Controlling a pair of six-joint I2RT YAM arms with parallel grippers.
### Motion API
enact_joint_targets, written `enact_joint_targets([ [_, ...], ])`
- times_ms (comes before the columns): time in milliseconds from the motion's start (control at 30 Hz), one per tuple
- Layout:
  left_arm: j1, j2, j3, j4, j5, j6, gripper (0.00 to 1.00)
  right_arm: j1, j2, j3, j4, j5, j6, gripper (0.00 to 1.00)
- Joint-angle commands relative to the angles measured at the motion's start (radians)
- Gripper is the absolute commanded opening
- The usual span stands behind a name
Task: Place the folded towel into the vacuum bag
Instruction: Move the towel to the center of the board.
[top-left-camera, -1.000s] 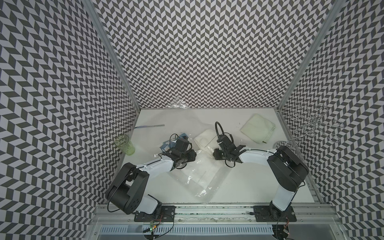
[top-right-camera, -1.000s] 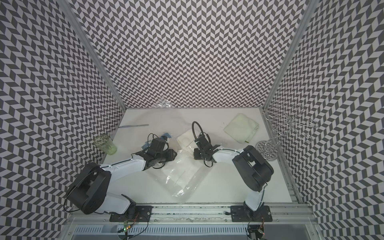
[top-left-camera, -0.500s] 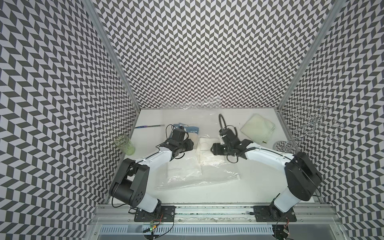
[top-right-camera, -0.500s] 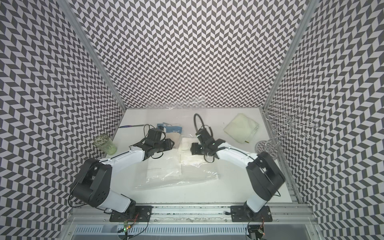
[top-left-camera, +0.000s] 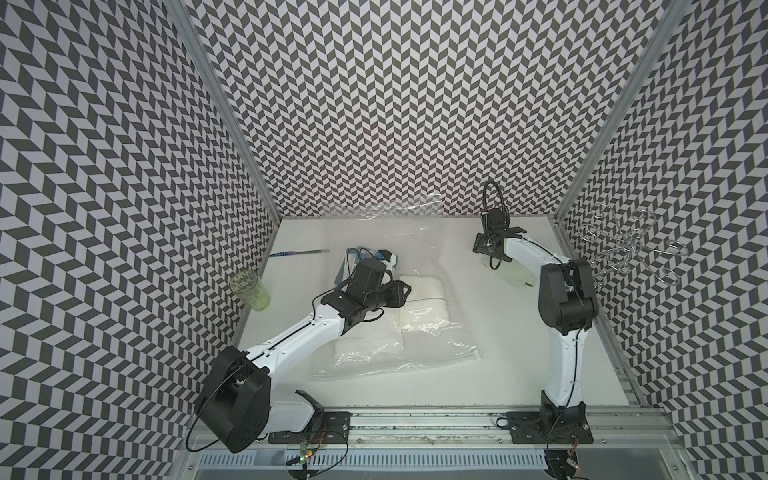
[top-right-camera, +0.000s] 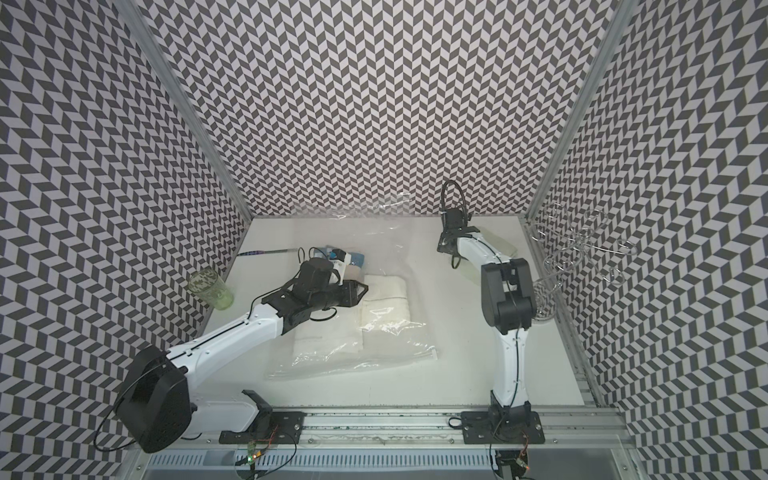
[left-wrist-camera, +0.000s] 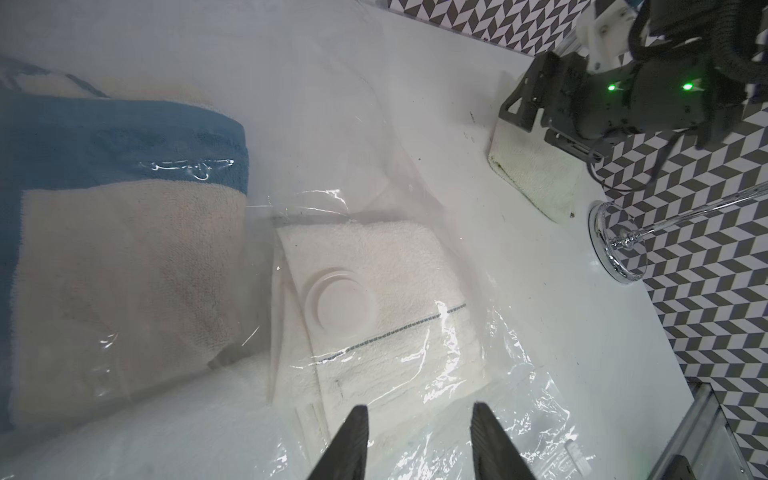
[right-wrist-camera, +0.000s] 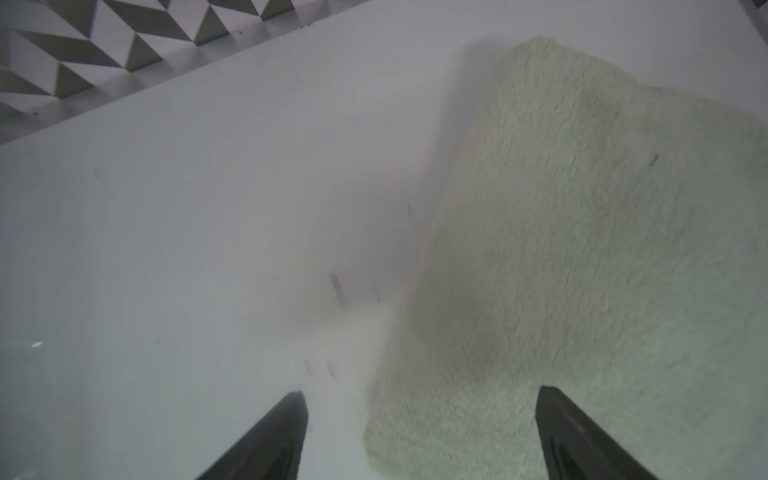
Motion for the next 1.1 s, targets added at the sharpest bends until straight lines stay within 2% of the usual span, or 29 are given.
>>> enact_joint_targets([
  [0,-0.001,-0.023,-0.003,-0.007,0.016,0.018,0.43,-0.005,0.090,0.097,-0.061,-0.006,-0.015,0.85],
  [100,-0.001,-0.019,0.003,-0.012,0.017,0.026,0.43,-0.019,0.144,0.119,-0.092,-0.053,-0.001,0.73],
  [233,-0.001,-0.030,-0.003,-0.002,0.016,0.022,0.43,-0.006,0.071,-0.036,0.002,-0.123,-0.036,0.36],
  [333,-0.001,-0.029,0.003,0.002,0.022,0.021,0.43,0.035,0.005,-0.145,0.023,-0.152,-0.088,0.23],
  [500,-0.007,-0.023,0.030,0.002,0.029,0.021,0.43,0.179,-0.190,-0.433,0.109,-0.172,-0.142,0.18],
  [567,-0.012,-0.023,0.045,-0.003,0.031,0.022,0.43,0.232,-0.258,-0.534,0.111,-0.150,-0.147,0.19],
  [633,-0.021,-0.023,0.065,-0.013,0.034,0.028,0.43,0.252,-0.321,-0.611,0.100,-0.146,-0.151,0.26],
  [733,-0.045,-0.016,0.095,-0.022,0.035,0.038,0.44,0.251,-0.422,-0.639,0.065,-0.156,-0.176,0.63],
  [800,-0.071,0.000,0.118,-0.028,0.034,0.046,0.44,0.238,-0.507,-0.637,0.055,-0.174,-0.177,0.75],
  [900,-0.123,0.027,0.156,-0.031,0.020,0.066,0.44,0.165,-0.613,-0.645,0.054,-0.213,-0.139,0.83],
  [1067,-0.182,0.069,0.191,-0.029,0.018,0.073,0.44,-0.018,-0.617,-0.743,0.118,-0.203,-0.043,0.86],
])
